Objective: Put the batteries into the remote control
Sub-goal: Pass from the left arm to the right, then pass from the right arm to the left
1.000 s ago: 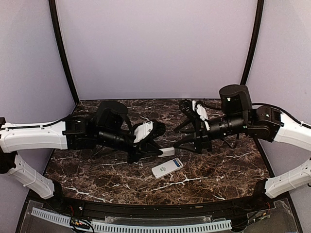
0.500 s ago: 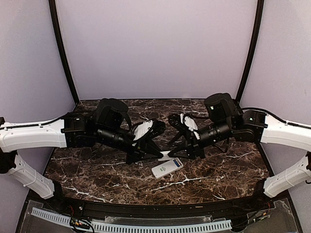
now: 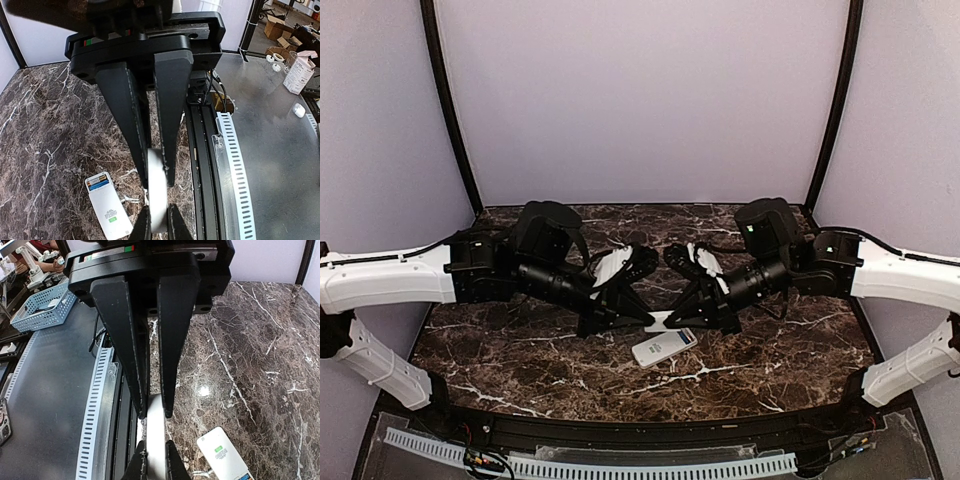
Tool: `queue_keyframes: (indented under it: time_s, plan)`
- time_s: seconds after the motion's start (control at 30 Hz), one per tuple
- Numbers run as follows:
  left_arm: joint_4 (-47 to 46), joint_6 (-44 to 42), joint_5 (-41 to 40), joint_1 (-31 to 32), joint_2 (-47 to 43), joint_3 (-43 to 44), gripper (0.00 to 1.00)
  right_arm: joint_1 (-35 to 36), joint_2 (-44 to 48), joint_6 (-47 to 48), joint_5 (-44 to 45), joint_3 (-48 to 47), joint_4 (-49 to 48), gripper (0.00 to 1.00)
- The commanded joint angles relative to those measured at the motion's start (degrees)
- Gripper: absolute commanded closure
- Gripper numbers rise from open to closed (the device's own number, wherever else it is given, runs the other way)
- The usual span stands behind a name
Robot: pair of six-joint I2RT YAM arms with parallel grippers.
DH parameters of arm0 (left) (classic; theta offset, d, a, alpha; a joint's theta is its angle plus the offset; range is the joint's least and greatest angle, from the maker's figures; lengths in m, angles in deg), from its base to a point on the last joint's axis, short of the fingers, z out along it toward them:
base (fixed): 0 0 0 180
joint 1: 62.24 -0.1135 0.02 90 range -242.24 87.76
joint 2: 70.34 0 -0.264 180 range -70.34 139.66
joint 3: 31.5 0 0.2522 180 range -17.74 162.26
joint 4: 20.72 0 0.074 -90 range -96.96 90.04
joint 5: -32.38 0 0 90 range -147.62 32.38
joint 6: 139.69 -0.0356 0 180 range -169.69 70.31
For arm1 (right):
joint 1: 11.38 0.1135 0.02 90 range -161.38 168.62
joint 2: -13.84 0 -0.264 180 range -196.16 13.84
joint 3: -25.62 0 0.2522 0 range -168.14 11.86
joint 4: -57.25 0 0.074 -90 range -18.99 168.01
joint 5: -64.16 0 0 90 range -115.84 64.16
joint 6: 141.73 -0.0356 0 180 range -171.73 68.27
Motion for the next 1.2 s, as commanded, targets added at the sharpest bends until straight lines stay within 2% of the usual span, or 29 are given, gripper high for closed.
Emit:
queue_keyframes:
  time_s: [0.0,0.1,0.17,0.2,0.23,0.27,0.33,0.4,0.5,0.6,0.7,0.77,0.87,0.97,1.17]
  plan:
    - [-0.3,0.1,1.0,-0.1,-1.7,-0.2,1.00,-0.4,0.5,-2.5,-1.1,-0.1,-2.3,1.00]
    - [-1.5,0.5,1.1,-0.2,-2.1,-0.4,0.99,-0.6,0.5,-3.6,-1.3,-0.7,-2.3,1.00]
    - [-2.6,1.1,0.4,-0.5,-2.7,-0.8,0.80,-0.8,0.9,-4.5,-1.2,-1.2,-2.5,1.00]
    - [-3.7,1.7,-0.4,-0.5,-3.2,-1.1,0.60,-1.1,1.3,-5.1,-1.2,-1.4,-2.8,1.00]
    - [-4.3,2.0,-0.9,-0.7,-3.6,-1.7,0.50,-1.4,1.8,-5.8,-1.1,-1.4,-3.4,1.00]
    - [-5.7,2.8,-2.3,-0.8,-4.4,-2.6,0.36,-1.8,2.3,-6.8,-1.1,-1.4,-4.2,1.00]
    - [-8.2,4.0,-4.0,-1.2,-5.8,-4.1,0.24,-2.9,3.3,-9.0,-1.0,-1.3,-6.2,1.00]
    - [-11.4,5.3,-5.1,-1.6,-7.5,-5.7,0.20,-3.9,4.7,-12.1,-0.6,-1.1,-9.2,1.00]
    - [-17.6,9.1,-6.3,-2.1,-10.0,-8.3,0.20,-4.7,7.1,-17.8,1.9,-0.4,-16.5,1.00]
    - [-29.8,13.0,-8.9,-2.1,-12.6,-12.6,0.22,-4.8,9.2,-22.5,5.9,1.7,-30.2,1.00]
    - [-39.6,18.4,-9.7,-2.2,-12.1,-14.3,0.29,-4.7,8.7,-26.0,7.2,4.1,-43.4,1.00]
    - [-45.1,20.8,-7.9,-2.2,-10.5,-13.5,0.34,-4.6,7.6,-26.5,6.8,4.2,-48.3,1.00]
    - [-50.8,24.3,-7.2,-2.2,-8.6,-12.3,0.37,-4.3,6.4,-26.4,7.7,4.2,-52.4,1.00]
    - [-60.7,28.5,-7.2,-2.2,-6.1,-12.7,0.43,-4.2,5.9,-26.1,7.1,4.2,-55.1,1.00]
    - [-69.5,33.6,-7.7,-2.2,-0.4,-10.9,0.54,-3.4,5.0,-25.6,5.2,3.5,-54.9,1.00]
